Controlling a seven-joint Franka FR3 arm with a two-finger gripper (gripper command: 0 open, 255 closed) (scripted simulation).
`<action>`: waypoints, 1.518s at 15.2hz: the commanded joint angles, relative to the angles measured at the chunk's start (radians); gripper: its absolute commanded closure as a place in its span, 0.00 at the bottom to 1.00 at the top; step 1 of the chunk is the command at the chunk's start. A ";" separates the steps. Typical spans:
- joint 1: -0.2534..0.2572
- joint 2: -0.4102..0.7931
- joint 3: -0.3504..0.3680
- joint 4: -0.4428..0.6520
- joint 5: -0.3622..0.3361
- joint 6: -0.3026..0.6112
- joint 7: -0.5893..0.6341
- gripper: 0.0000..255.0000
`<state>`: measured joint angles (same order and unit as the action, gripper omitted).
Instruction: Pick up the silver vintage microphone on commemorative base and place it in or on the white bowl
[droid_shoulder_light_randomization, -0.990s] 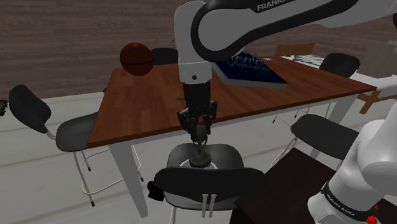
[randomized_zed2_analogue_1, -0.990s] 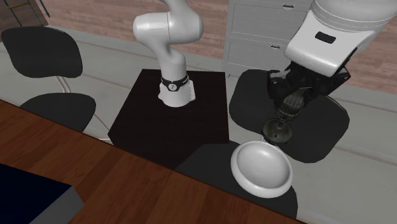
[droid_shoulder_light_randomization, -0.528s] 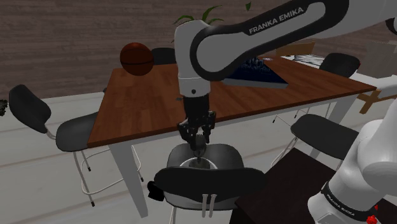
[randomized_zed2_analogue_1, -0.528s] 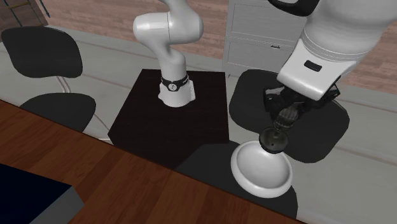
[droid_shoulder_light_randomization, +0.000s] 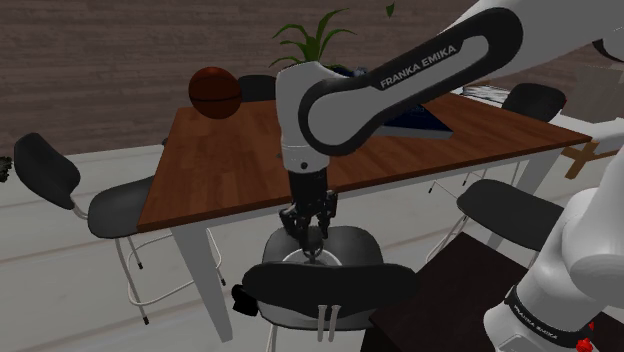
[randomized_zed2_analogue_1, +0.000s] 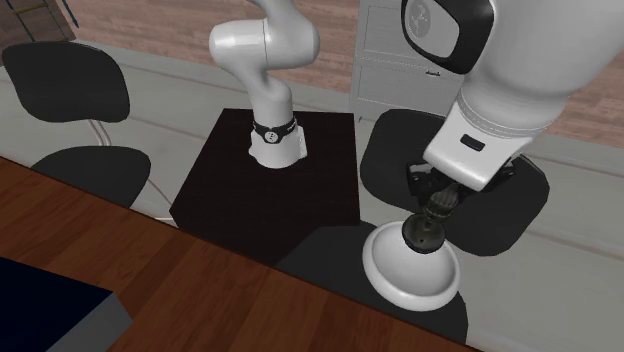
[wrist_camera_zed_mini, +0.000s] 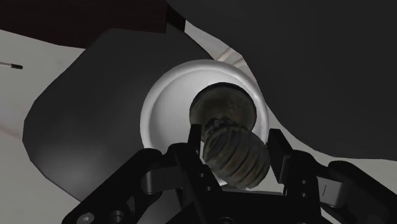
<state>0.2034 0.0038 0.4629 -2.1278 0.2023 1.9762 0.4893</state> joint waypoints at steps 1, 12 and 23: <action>0.001 0.012 0.001 -0.016 -0.003 0.027 -0.002 1.00; 0.003 0.039 0.002 -0.041 -0.011 0.078 -0.001 1.00; -0.010 0.003 -0.009 0.052 -0.009 -0.051 -0.007 0.00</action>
<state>0.1935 0.0087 0.4537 -2.0900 0.1939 1.9424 0.4802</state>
